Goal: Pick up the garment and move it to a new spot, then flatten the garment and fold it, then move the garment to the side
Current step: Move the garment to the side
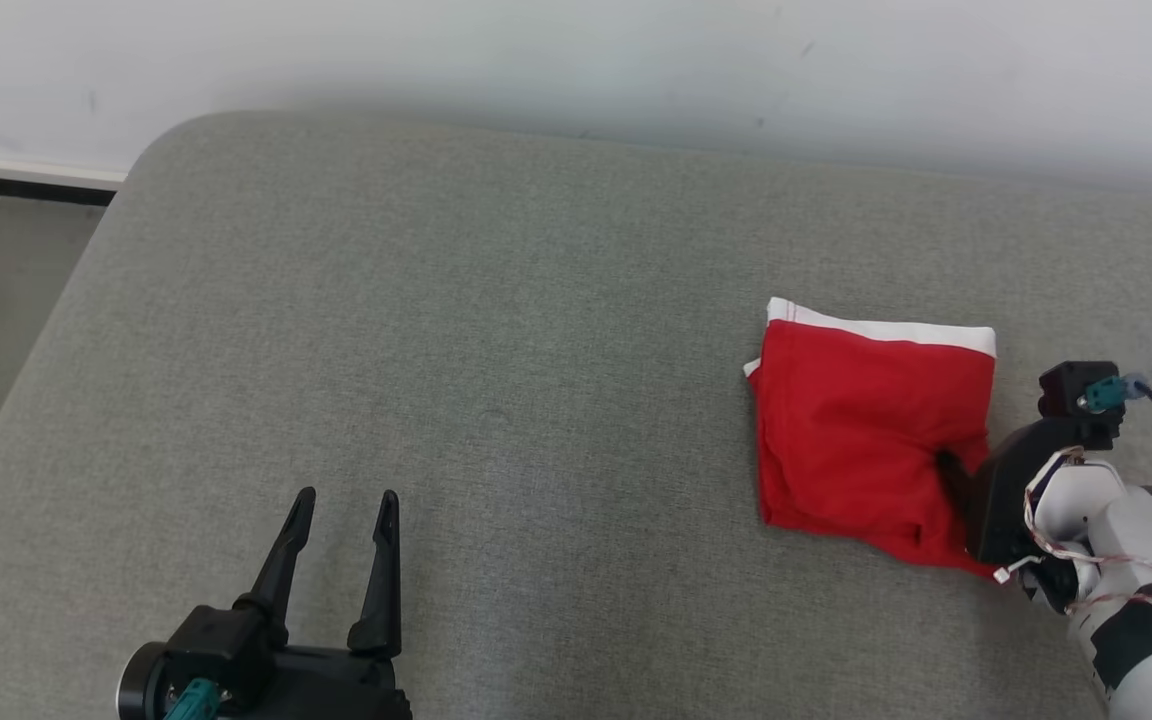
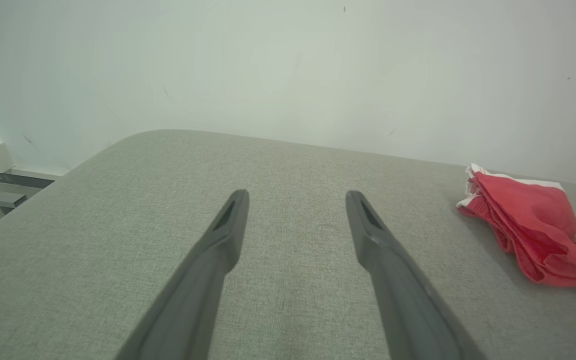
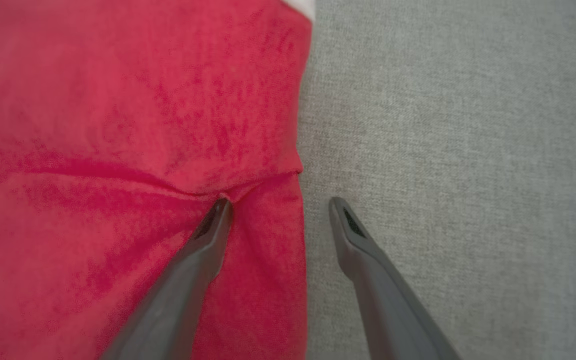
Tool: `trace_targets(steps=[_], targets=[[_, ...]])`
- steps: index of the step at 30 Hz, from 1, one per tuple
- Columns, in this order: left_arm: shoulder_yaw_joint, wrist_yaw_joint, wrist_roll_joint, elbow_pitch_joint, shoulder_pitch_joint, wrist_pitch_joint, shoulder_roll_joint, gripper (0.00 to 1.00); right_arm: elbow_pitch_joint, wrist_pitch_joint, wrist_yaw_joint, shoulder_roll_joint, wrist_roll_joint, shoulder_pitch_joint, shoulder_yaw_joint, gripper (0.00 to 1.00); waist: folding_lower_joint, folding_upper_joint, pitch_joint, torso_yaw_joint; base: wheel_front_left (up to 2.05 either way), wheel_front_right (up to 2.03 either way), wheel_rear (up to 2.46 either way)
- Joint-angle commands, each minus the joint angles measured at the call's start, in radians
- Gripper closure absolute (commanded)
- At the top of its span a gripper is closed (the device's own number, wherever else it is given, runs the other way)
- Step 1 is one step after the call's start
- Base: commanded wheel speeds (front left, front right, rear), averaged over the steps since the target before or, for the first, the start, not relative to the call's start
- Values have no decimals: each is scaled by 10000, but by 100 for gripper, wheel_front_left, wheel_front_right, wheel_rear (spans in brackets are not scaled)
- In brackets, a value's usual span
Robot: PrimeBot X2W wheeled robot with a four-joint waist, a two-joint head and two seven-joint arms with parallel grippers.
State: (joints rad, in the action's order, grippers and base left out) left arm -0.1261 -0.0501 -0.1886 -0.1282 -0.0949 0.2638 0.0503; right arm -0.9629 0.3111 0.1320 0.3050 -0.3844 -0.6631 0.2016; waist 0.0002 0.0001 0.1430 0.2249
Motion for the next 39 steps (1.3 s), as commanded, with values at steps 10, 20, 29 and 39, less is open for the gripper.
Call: trace_targets(steps=[10,20,29,39], targets=[[-3,106,-58,71,-41,-4,4,0,-755,849,-33,-53,114,-154,283,100,-2,-1,141,28,0,0,0],[319,326,-362,378,302,-4,9,0,1400,1478,-28,970,-42,-895,2556,100,-2,-1,-64,-1401,0,0,0],[587,281,-439,519,199,-4,6,0,3504,2159,-28,2276,-716,-1467,3952,100,-2,-1,196,-2880,0,0,0],[629,56,-23,627,-206,-4,9,0,3953,2041,-28,3147,-922,-1919,3867,100,-2,-1,786,-4059,0,0,0]])
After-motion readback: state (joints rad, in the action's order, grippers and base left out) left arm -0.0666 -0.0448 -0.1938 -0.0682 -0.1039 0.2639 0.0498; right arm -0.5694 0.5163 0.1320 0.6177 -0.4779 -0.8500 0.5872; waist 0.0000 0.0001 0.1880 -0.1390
